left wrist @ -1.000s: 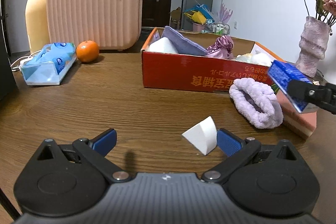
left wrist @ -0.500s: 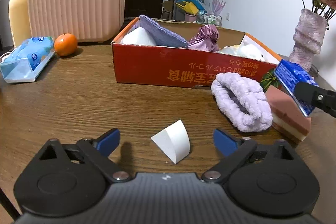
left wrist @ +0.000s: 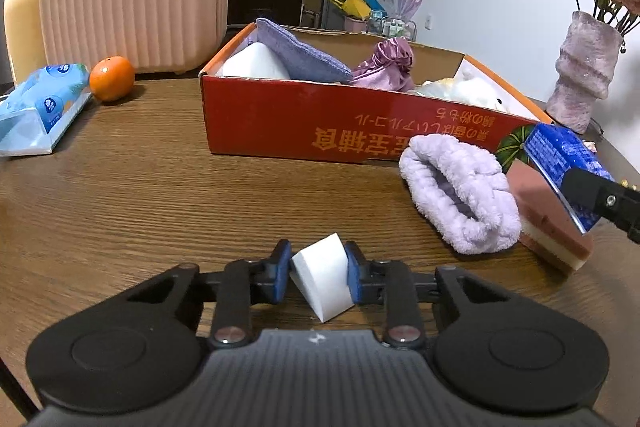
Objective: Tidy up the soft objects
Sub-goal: 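Close the left gripper on the white foam wedge while the right holds the tissue pack, then carry the foam wedge with the left gripper while the right carries the tissue pack over the box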
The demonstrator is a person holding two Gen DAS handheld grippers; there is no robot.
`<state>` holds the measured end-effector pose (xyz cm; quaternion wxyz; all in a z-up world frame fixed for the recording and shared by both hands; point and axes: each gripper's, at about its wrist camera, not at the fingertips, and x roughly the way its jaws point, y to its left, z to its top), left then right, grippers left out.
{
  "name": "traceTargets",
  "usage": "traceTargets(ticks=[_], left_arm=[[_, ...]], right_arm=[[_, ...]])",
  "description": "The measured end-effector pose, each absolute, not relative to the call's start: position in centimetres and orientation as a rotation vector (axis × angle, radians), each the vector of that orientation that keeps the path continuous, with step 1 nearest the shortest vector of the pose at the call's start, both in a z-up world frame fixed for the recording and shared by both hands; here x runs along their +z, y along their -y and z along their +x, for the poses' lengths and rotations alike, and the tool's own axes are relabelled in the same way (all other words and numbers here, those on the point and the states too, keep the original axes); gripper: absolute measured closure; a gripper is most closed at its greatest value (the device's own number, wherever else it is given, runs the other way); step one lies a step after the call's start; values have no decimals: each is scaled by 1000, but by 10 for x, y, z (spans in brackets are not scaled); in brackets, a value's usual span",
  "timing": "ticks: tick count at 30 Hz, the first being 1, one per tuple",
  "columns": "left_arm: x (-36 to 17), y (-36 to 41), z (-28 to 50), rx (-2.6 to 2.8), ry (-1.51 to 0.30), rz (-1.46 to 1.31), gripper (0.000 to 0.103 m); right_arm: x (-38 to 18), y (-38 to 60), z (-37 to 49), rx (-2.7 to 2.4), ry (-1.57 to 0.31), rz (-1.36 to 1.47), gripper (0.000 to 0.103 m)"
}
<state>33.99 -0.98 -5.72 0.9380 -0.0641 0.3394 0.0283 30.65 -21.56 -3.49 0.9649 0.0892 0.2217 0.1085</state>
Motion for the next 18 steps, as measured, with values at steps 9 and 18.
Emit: traceTargets(ticks=[9,18], left_arm=[[-51,9,337,31,-672,-141,77],[-38,1,335,30,-614,-171,77]], right_arm=[[-37,214,307,212,-452,170,52],[-38,213,307,203,-428,168,52]])
